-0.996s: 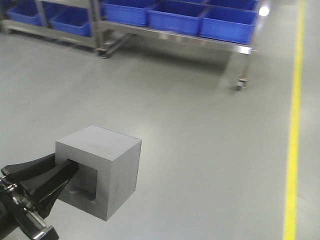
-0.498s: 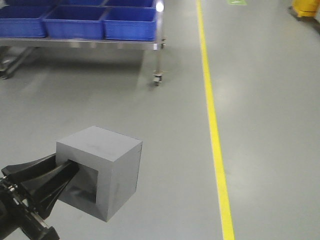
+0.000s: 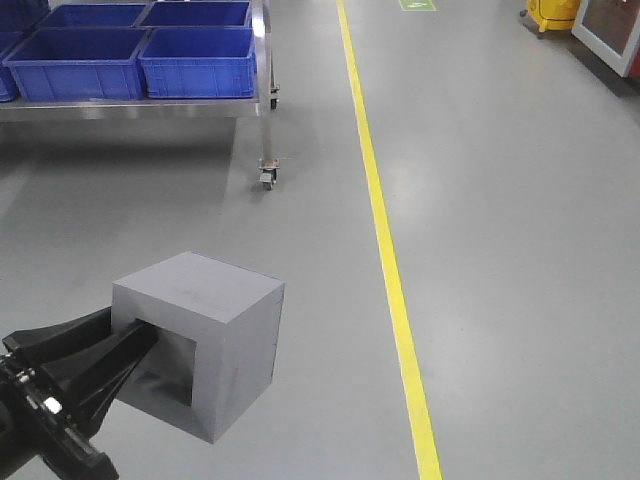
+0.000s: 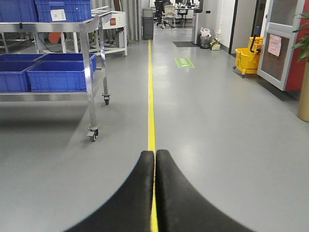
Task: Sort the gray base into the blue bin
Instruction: 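Drive the base through the aisle holding the block in the left gripper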
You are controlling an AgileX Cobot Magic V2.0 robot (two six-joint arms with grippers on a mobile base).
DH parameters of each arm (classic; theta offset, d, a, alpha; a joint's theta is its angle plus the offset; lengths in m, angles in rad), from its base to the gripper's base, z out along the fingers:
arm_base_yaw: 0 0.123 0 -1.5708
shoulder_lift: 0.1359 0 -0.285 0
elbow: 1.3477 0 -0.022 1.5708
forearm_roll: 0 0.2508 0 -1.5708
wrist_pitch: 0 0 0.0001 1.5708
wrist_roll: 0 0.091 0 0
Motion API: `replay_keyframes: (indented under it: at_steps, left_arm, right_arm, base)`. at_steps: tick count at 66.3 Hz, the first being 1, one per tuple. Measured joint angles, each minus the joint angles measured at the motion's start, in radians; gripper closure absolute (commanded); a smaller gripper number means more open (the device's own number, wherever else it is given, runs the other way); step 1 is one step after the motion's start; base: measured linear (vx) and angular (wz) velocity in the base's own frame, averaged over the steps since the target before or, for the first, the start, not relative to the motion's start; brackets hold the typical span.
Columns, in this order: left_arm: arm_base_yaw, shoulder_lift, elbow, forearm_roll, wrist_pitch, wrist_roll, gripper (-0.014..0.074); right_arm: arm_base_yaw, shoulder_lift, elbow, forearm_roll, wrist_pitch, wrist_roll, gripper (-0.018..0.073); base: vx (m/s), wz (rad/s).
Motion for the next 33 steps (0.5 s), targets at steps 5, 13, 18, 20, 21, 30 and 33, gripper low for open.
replay_keyframes:
  at_steps: [5, 13, 18, 20, 21, 30, 33]
  left_arm:
    - [0.0, 0.0, 0.0, 0.0, 0.0, 0.0, 0.0602]
    - [0.0, 0.0, 0.0, 0.0, 0.0, 0.0, 0.0602]
    - [0.0, 0.0, 0.0, 0.0, 0.0, 0.0, 0.0602]
    - [0.0, 0.0, 0.0, 0.0, 0.0, 0.0, 0.0602]
    - [0.0, 0.0, 0.0, 0.0, 0.0, 0.0, 0.0602]
    - [0.0, 0.0, 0.0, 0.0, 0.0, 0.0, 0.0602]
    - [0.0, 0.0, 0.0, 0.0, 0.0, 0.0, 0.0602]
  right_arm:
    - [0.0, 0.0, 0.0, 0.0, 0.0, 0.0, 0.0568]
    - [0.0, 0.0, 0.0, 0.0, 0.0, 0.0, 0.0568]
    - [0.0, 0.0, 0.0, 0.0, 0.0, 0.0, 0.0568]
    - [0.0, 0.0, 0.0, 0.0, 0.0, 0.0, 0.0568]
    - [0.0, 0.0, 0.0, 0.0, 0.0, 0.0, 0.0568]
    - [0.0, 0.0, 0.0, 0.0, 0.0, 0.0, 0.0568]
    - [0.0, 0.0, 0.0, 0.0, 0.0, 0.0, 0.0568]
  base:
    - [0.39, 0.06]
    - [0.41, 0.09]
    - [0.43, 0.1]
    - [0.44, 0.09]
    - [0.44, 0.09]
    - [0.44, 0.08]
    - [0.44, 0.05]
